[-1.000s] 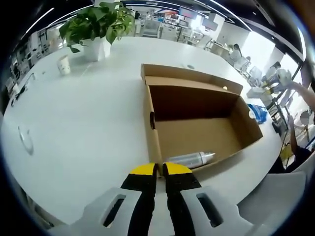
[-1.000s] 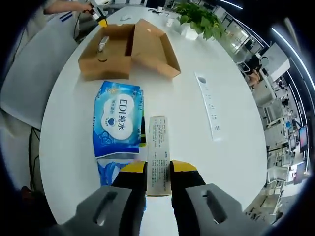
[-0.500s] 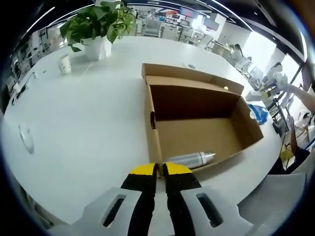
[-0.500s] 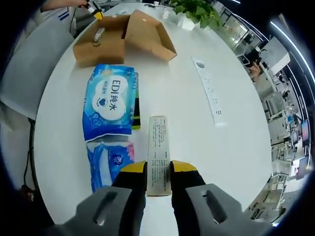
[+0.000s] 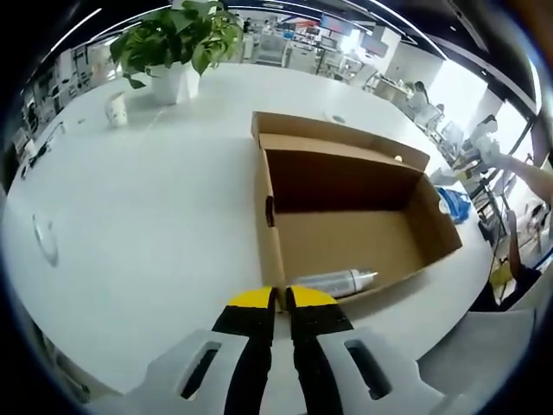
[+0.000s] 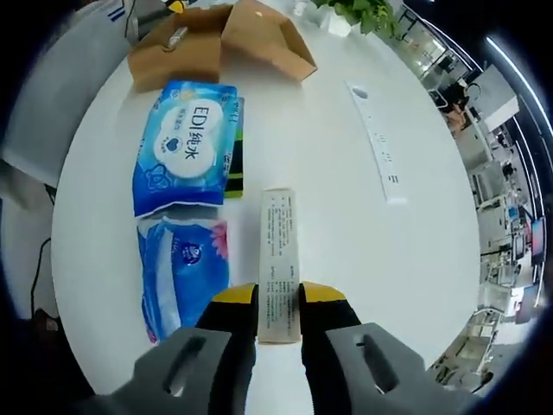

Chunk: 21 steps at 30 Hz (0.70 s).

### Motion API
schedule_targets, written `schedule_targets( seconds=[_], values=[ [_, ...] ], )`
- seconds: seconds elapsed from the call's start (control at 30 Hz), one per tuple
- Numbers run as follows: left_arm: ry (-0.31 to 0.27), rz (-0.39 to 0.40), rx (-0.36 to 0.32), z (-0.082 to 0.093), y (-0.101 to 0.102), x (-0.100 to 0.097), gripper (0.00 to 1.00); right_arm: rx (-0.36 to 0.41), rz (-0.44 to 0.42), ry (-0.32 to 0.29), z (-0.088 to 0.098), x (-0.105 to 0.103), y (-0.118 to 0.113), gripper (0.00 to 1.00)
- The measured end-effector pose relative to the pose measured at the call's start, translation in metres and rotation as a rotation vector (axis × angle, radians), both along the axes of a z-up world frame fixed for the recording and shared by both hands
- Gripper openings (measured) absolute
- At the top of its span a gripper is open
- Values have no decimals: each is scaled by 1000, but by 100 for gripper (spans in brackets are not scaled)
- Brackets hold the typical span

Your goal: Operate the shoe box by opening the lid, removing the specified soft item, and placing it in the target area until the item is outside and the box remains undamaged.

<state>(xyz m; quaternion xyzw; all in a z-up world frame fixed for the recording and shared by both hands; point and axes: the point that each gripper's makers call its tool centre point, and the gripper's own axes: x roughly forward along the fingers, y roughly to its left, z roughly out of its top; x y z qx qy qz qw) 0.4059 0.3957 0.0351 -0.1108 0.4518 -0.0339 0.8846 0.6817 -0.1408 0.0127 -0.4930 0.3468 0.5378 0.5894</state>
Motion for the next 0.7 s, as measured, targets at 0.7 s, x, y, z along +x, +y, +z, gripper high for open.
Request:
schedule_targets(
  seconds=[0.7],
  values=[
    [-1,-6,0,-1,0,1,4,-96,36,35,-12,-2,-19,16]
  ],
)
